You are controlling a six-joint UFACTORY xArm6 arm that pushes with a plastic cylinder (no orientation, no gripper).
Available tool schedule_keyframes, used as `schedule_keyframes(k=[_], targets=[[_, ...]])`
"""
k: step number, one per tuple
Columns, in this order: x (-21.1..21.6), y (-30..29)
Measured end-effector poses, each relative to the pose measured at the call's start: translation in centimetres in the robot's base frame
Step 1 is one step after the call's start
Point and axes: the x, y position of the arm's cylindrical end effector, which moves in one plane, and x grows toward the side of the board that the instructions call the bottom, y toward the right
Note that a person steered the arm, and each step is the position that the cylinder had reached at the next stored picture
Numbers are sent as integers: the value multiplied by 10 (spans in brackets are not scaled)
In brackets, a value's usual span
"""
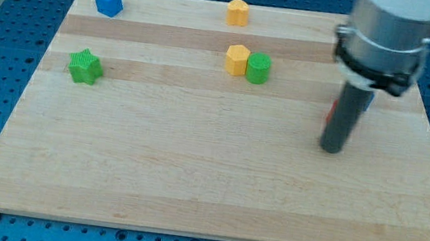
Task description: Move the red star to the bottom left side of the board
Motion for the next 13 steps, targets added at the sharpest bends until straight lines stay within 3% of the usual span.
schedule_keyframes(k=[2, 5, 13], targets=[[-9, 72], [-48, 73], [-49, -92]])
